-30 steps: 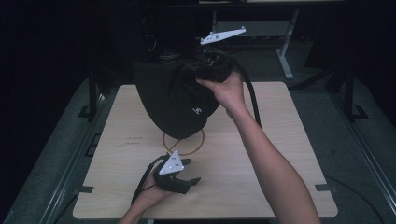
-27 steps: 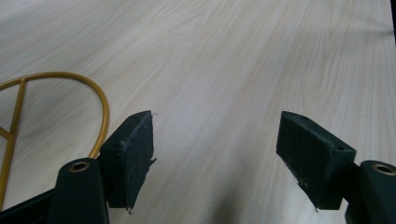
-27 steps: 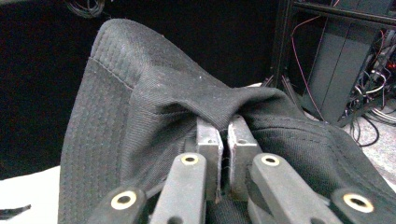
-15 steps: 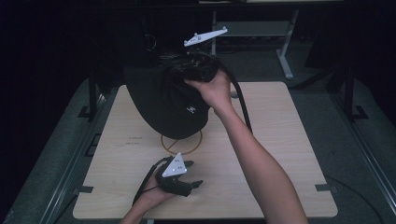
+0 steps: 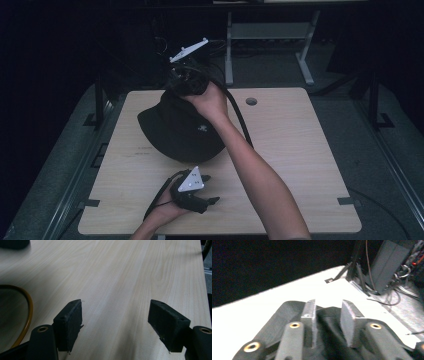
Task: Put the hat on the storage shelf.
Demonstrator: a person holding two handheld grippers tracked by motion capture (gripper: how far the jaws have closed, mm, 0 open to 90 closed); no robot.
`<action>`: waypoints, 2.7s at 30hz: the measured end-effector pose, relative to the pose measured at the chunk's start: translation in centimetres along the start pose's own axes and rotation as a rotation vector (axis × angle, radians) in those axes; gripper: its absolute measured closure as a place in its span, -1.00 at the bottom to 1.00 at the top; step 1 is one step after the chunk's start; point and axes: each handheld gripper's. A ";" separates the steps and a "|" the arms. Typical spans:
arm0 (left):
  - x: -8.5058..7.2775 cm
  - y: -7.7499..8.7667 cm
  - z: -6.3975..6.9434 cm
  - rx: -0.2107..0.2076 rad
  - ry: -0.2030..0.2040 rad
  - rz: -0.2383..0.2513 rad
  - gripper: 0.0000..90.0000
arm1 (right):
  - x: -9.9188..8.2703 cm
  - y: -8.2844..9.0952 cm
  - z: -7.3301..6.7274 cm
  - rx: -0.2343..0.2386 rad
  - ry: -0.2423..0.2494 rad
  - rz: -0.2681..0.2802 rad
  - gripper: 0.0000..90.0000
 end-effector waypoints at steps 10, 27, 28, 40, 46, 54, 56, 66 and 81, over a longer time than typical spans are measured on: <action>0.1 -0.2 0.1 -0.007 -0.002 -0.002 -0.40 | -0.7 1.0 0.7 0.045 0.002 0.027 0.13; 0.0 0.1 0.1 -0.007 0.000 0.004 -0.40 | -3.4 3.8 2.7 0.121 -0.060 0.090 -0.18; 0.0 0.1 0.1 -0.005 -0.003 0.004 -0.40 | -3.5 4.0 2.9 0.121 -0.064 0.091 -0.19; -0.1 0.4 0.0 0.008 -0.001 0.015 -0.40 | -5.0 5.5 4.0 0.119 -0.101 0.091 -0.30; -0.1 0.4 0.0 0.015 0.000 0.023 -0.40 | -5.6 6.4 4.6 0.111 -0.116 0.092 -0.32; -0.1 0.4 0.0 0.011 0.013 0.037 -0.40 | -6.6 7.4 5.3 0.098 -0.133 0.086 -0.33; -0.1 0.4 0.0 0.009 0.008 0.033 -0.40 | -6.8 7.7 5.5 0.095 -0.140 0.086 -0.34; -0.1 0.3 0.1 0.011 0.012 0.038 -0.40 | -8.5 8.6 6.4 0.098 -0.175 0.091 -0.36; -0.1 0.4 0.0 0.013 0.005 0.029 -0.40 | -10.6 9.5 7.2 0.093 -0.206 0.090 -0.40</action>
Point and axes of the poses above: each handheld gripper's, and its own axes: y roughly backward along the jaws, x roughly out of its top, z roughly to its right, and after that the axes turned 1 degree about x, right-handed
